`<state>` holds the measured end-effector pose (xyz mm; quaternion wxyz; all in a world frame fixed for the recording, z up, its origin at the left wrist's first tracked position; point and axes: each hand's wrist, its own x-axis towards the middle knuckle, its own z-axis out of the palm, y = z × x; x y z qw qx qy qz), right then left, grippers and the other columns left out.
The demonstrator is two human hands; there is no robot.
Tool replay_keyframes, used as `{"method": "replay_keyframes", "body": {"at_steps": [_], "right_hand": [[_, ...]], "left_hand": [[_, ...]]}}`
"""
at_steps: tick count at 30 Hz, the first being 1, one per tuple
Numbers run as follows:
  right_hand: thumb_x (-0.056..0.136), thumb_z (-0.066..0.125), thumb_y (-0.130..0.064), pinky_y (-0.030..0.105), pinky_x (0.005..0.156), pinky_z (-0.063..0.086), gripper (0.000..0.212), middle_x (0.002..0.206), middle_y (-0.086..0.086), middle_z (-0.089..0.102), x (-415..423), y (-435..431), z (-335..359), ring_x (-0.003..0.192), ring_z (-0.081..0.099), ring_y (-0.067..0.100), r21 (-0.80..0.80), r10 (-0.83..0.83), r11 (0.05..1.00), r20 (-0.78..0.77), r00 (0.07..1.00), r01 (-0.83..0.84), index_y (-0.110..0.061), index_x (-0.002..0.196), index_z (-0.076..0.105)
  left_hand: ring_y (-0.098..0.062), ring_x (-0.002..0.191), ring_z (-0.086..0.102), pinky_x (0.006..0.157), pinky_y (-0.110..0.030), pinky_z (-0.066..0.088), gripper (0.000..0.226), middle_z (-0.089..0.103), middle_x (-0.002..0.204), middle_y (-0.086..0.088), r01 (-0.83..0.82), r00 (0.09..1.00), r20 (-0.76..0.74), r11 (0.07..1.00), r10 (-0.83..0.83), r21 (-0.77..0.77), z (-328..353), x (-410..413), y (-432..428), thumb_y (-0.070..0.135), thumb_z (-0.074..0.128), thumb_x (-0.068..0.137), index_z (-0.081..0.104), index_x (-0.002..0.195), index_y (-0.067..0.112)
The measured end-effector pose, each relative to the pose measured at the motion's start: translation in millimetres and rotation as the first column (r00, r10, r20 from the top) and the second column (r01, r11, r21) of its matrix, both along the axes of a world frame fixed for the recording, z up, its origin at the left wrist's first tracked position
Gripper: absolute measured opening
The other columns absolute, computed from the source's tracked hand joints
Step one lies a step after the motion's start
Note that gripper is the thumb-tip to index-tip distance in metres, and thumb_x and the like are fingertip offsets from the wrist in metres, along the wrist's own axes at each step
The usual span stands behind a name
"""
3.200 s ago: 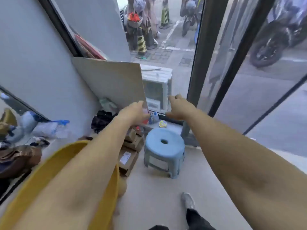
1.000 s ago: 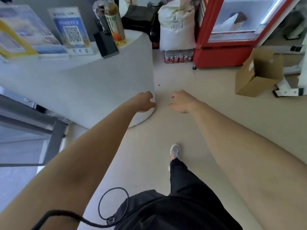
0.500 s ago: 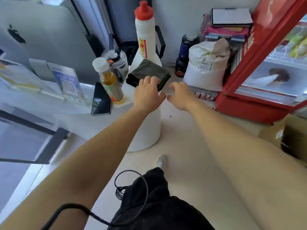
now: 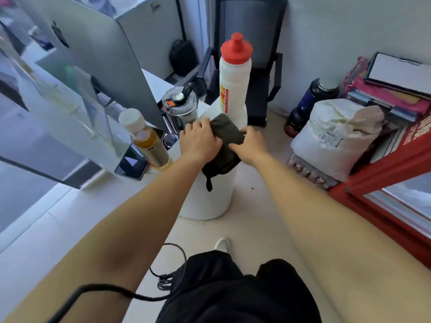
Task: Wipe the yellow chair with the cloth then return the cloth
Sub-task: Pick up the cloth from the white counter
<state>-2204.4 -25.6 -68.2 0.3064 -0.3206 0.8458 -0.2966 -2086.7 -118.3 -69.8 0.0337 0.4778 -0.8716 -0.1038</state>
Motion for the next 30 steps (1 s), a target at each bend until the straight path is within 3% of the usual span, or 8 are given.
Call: {"method": "replay_keyframes", "body": {"at_steps": [4, 8, 10, 13, 16, 20, 23, 30], "right_hand": [[0.082, 0.076, -0.022, 0.030, 0.073, 0.046, 0.027, 0.086, -0.005, 0.056, -16, 7, 1, 0.084, 0.058, 0.015, -0.048, -0.003, 0.999, 0.232, 0.973, 0.014, -0.014, 0.098, 0.056], [0.079, 0.069, -0.020, 0.033, 0.065, 0.051, 0.021, 0.089, 0.007, 0.066, -24, 17, 7, 0.083, 0.062, 0.023, -0.107, 0.169, 0.985, 0.380, 0.910, -0.138, -0.012, 0.099, 0.065], [0.076, 0.067, -0.020, 0.036, 0.073, 0.054, 0.025, 0.092, 0.008, 0.068, -29, 26, 9, 0.089, 0.065, 0.025, -0.152, 0.218, 0.974, 0.417, 0.883, -0.169, -0.013, 0.100, 0.067], [0.074, 0.064, -0.019, 0.042, 0.085, 0.056, 0.031, 0.097, 0.012, 0.070, -40, 43, 7, 0.095, 0.067, 0.029, -0.163, 0.283, 0.959, 0.466, 0.839, -0.233, -0.009, 0.103, 0.068], [0.081, 0.062, -0.012, 0.043, 0.088, 0.056, 0.021, 0.092, 0.010, 0.069, -37, 57, -1, 0.091, 0.066, 0.028, -0.104, 0.370, 0.924, 0.483, 0.794, -0.367, -0.006, 0.100, 0.068], [0.086, 0.063, -0.006, 0.039, 0.077, 0.059, 0.013, 0.092, 0.009, 0.070, 6, 68, -12, 0.087, 0.067, 0.025, -0.038, 0.543, 0.801, 0.465, 0.699, -0.597, -0.016, 0.092, 0.066], [0.087, 0.064, -0.007, 0.039, 0.076, 0.060, 0.025, 0.102, 0.012, 0.070, 61, 76, -20, 0.088, 0.067, 0.024, 0.000, 0.655, 0.678, 0.453, 0.605, -0.735, -0.013, 0.112, 0.065], [0.083, 0.065, -0.012, 0.046, 0.083, 0.061, 0.025, 0.099, 0.009, 0.071, 235, 126, -33, 0.093, 0.069, 0.027, 0.042, 0.837, 0.365, 0.423, 0.348, -0.930, -0.013, 0.108, 0.066]], "left_hand": [[-0.035, 0.119, 0.053, 0.097, -0.045, 0.039, 0.065, 0.061, 0.126, -0.011, -0.156, 0.988, -0.015, 0.988, 0.155, -0.003, 0, -4, 7, 0.047, 0.059, 0.076, 0.050, 0.131, 0.014], [-0.034, 0.100, 0.062, 0.082, -0.040, 0.041, 0.042, 0.068, 0.099, -0.011, -0.298, 0.954, -0.038, 0.953, 0.297, -0.057, 4, -10, 39, 0.049, 0.058, 0.074, 0.063, 0.097, 0.014], [-0.032, 0.093, 0.063, 0.081, -0.039, 0.045, 0.036, 0.068, 0.091, -0.009, -0.380, 0.916, -0.121, 0.924, 0.383, 0.048, 7, -9, 58, 0.047, 0.060, 0.074, 0.063, 0.093, 0.017], [-0.024, 0.079, 0.064, 0.062, -0.029, 0.044, 0.025, 0.064, 0.077, -0.001, -0.412, 0.786, -0.343, 0.850, 0.514, 0.328, 10, 1, 90, 0.038, 0.066, 0.073, 0.062, 0.086, 0.017], [-0.019, 0.073, 0.061, 0.060, -0.027, 0.042, 0.020, 0.062, 0.074, -0.001, -0.402, 0.712, -0.395, 0.799, 0.580, 0.447, 8, 22, 128, 0.030, 0.067, 0.077, 0.062, 0.087, 0.013], [-0.013, 0.080, 0.056, 0.064, -0.024, 0.039, 0.023, 0.061, 0.087, 0.002, -0.471, 0.629, -0.367, 0.712, 0.685, 0.521, -5, 75, 177, 0.027, 0.065, 0.083, 0.057, 0.103, 0.021], [-0.019, 0.090, 0.058, 0.073, -0.030, 0.041, 0.024, 0.061, 0.095, 0.001, -0.535, 0.532, -0.320, 0.604, 0.784, 0.591, -12, 130, 216, 0.025, 0.065, 0.086, 0.053, 0.107, 0.023], [-0.022, 0.100, 0.059, 0.082, -0.034, 0.046, 0.039, 0.061, 0.108, -0.001, -0.683, 0.195, -0.251, 0.315, 0.948, 0.659, -18, 277, 326, 0.026, 0.066, 0.086, 0.048, 0.121, 0.022]]}}
